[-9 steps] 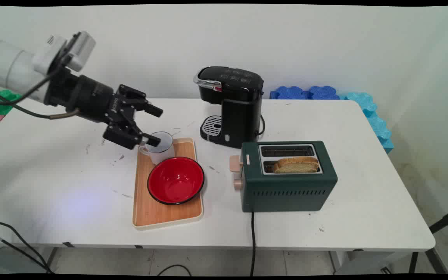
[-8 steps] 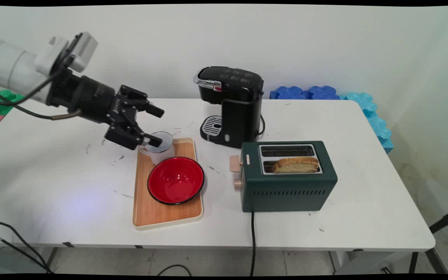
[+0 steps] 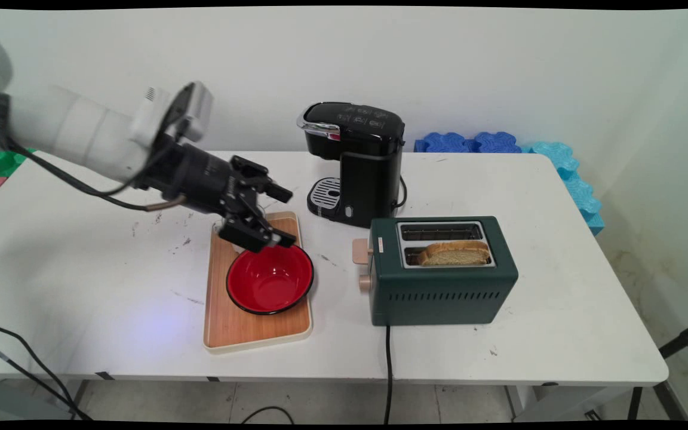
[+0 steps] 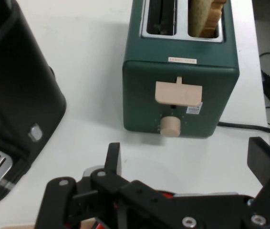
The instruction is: Press the toaster switch
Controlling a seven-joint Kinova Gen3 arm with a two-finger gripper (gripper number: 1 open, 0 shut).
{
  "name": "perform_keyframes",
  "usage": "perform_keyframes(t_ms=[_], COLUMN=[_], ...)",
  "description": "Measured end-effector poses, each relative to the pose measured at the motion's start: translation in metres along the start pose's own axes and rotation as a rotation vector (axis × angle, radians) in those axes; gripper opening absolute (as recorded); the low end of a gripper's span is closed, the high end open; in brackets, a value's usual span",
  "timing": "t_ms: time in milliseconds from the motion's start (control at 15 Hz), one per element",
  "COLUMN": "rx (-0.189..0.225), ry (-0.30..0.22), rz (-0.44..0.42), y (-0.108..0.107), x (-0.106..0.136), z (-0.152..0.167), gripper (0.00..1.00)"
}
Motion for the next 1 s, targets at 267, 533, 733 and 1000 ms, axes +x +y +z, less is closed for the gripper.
perform_keyframes(t_ms=[267,533,733,1000], rx=[0.014,0.015,0.003,-0.012], ry=[0.002,0.004,0.0,-0.004], rz=[-0.006,-0.009,-0.015,-0.014], y=[-0.003,-0.007,-0.006,-0.004], x=[0.011,0.017,0.018,0.019], z=[0.031,0.048,0.055,0.06], gripper=[0.0,0.0,0.0,0.0])
